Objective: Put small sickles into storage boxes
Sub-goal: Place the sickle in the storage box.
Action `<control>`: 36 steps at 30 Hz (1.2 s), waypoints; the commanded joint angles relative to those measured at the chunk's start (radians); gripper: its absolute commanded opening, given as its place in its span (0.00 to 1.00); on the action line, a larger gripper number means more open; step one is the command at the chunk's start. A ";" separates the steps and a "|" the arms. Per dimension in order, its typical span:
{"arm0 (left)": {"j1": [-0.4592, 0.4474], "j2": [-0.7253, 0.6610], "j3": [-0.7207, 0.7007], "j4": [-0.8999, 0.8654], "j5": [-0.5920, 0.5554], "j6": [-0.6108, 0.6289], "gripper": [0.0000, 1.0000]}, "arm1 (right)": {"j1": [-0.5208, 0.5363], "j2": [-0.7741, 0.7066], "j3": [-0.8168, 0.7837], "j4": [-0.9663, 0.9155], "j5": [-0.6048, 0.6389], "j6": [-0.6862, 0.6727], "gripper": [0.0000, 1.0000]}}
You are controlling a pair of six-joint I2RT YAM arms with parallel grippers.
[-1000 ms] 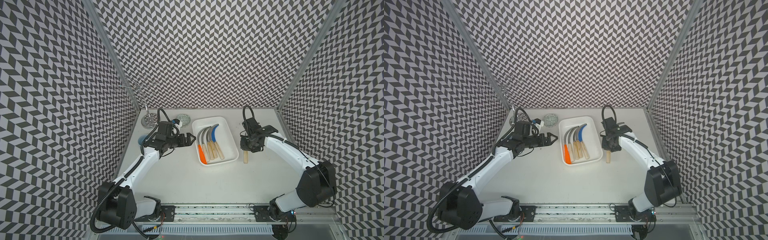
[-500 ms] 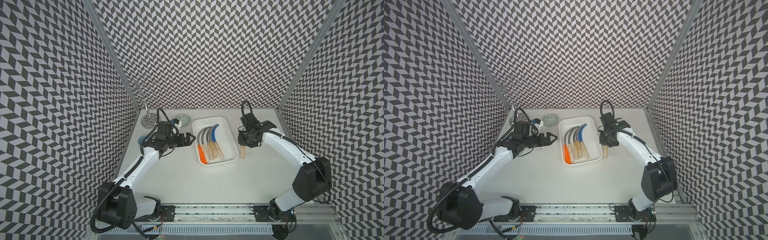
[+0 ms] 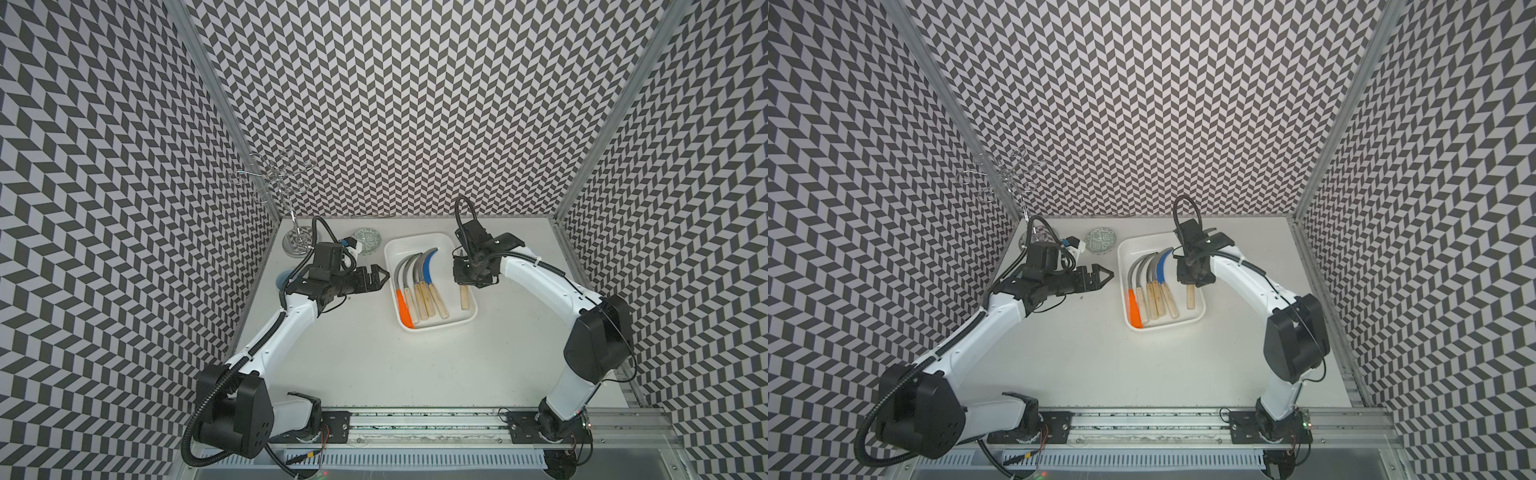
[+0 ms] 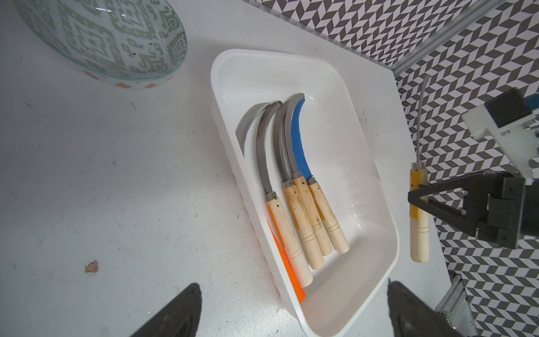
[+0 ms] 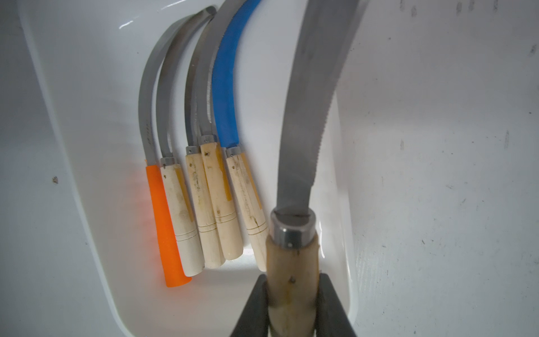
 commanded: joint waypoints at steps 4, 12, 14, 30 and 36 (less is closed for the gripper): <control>0.005 0.006 -0.012 0.030 0.020 0.004 0.99 | 0.051 0.085 0.112 -0.029 0.028 -0.017 0.11; 0.007 0.012 -0.015 0.034 0.032 0.004 0.99 | 0.084 0.176 0.209 -0.071 0.059 -0.041 0.11; 0.007 0.012 -0.016 0.035 0.032 0.004 0.99 | 0.088 0.196 0.229 -0.087 0.071 -0.050 0.11; 0.012 0.013 -0.016 0.038 0.037 0.003 1.00 | 0.115 0.271 0.266 -0.167 0.112 -0.140 0.11; 0.012 0.013 -0.017 0.038 0.038 0.003 1.00 | 0.121 0.268 0.230 -0.154 0.110 -0.151 0.11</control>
